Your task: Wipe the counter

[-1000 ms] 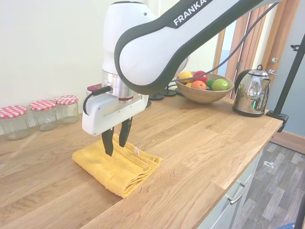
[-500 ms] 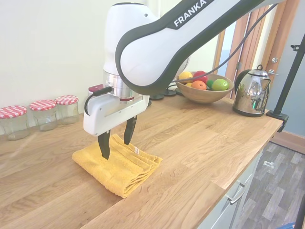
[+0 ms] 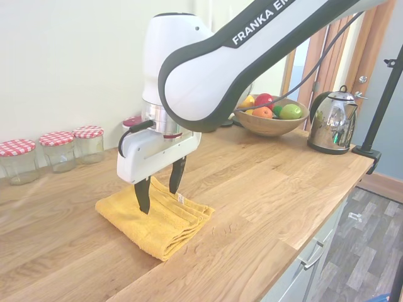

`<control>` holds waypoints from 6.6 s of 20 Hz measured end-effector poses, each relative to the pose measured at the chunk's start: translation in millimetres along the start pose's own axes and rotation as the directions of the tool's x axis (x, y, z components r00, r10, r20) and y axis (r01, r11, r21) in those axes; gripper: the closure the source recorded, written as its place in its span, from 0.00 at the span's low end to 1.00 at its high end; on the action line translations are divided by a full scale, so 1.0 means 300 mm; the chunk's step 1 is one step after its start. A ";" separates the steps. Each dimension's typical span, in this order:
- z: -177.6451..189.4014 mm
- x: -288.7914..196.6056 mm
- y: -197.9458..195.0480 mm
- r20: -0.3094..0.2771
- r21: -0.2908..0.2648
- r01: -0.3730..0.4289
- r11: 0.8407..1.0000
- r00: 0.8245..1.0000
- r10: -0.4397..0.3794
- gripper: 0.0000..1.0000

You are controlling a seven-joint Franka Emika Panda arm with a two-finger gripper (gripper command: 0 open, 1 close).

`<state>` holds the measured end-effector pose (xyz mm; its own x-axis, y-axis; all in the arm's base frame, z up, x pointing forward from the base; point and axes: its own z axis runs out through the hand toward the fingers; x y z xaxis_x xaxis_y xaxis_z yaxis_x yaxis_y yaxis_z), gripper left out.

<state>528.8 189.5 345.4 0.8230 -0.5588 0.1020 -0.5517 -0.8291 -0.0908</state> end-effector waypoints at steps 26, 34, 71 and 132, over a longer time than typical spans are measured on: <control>0.058 0.000 0.017 -0.019 0.016 0.008 1.000 1.000 -0.007 1.00; 0.059 0.008 0.023 -0.020 0.016 -0.008 1.000 1.000 0.008 1.00; 0.057 0.397 0.479 0.007 0.047 -0.138 0.989 0.990 0.138 1.00; 0.036 0.553 0.835 -0.013 0.016 -0.198 0.980 0.980 0.198 1.00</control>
<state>528.6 -110.9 329.0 0.6953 -0.7124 0.0949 -0.7017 -0.7015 -0.1247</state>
